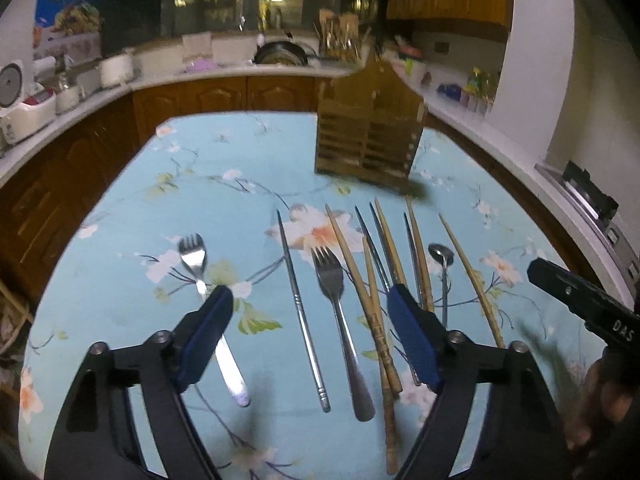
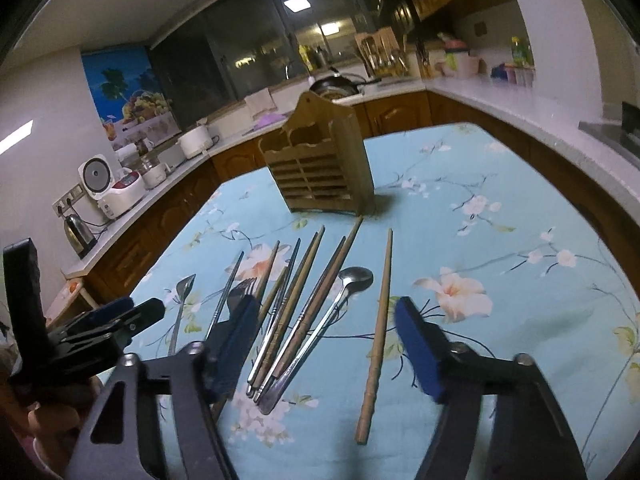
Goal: Organize utensils
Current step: 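Lower and close the right tool on a spoon while the left tool grasps a fork, then lift the spoon and fork and carry both over the wooden holder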
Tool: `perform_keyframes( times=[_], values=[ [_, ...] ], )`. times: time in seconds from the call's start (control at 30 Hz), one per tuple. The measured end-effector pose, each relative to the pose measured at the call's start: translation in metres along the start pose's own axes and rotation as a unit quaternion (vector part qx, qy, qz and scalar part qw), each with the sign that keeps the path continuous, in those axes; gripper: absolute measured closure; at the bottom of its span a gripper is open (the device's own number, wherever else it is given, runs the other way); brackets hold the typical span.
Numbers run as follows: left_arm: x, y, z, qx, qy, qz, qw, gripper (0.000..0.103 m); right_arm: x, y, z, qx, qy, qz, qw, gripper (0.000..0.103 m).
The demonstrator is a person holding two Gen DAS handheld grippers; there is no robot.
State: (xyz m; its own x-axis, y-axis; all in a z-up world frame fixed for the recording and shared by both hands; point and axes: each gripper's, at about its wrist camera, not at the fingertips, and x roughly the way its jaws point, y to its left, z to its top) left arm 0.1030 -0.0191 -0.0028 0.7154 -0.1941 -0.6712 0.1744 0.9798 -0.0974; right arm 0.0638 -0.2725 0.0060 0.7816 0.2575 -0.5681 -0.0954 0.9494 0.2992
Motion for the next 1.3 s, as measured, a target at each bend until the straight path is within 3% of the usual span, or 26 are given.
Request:
perform_keyframes(
  times=[0.1,0.2,0.37,0.53,0.67,0.77,0.87,1.07,1.3],
  values=[
    [0.02,0.0,0.006,-0.006,0.04,-0.019,0.999,0.042,0.015,-0.003,0.005,0.011,0.022,0.003,1.0,0.042],
    [0.04,0.0,0.01,-0.016,0.079,-0.038,0.996,0.048,0.034,-0.005,0.01,0.023,0.053,0.007,0.998,0.045],
    [0.065,-0.006,0.014,-0.005,0.116,-0.046,0.9922,0.053,0.071,-0.011,0.011,0.038,0.11,0.013,0.993,0.064],
    [0.087,-0.011,0.015,0.004,0.147,-0.047,0.988,0.063,0.102,-0.016,0.008,0.05,0.156,0.003,0.986,0.066],
    [0.1,-0.013,0.015,0.007,0.164,-0.045,0.9855,0.075,0.113,-0.015,0.012,0.047,0.163,0.0,0.985,0.068],
    [0.103,-0.014,0.016,0.014,0.158,-0.041,0.9865,0.083,0.12,-0.016,0.017,0.043,0.166,-0.003,0.985,0.079],
    [0.103,-0.012,0.017,0.014,0.155,-0.048,0.9867,0.084,0.125,-0.018,0.019,0.041,0.168,-0.009,0.985,0.094],
    [0.092,-0.006,0.018,0.0,0.141,-0.076,0.9871,0.085,0.114,-0.016,0.021,0.048,0.151,0.019,0.987,0.1],
    [0.055,0.001,0.029,-0.016,0.096,-0.097,0.9905,0.085,0.08,-0.009,0.035,0.047,0.107,0.042,0.992,0.101]
  ],
)
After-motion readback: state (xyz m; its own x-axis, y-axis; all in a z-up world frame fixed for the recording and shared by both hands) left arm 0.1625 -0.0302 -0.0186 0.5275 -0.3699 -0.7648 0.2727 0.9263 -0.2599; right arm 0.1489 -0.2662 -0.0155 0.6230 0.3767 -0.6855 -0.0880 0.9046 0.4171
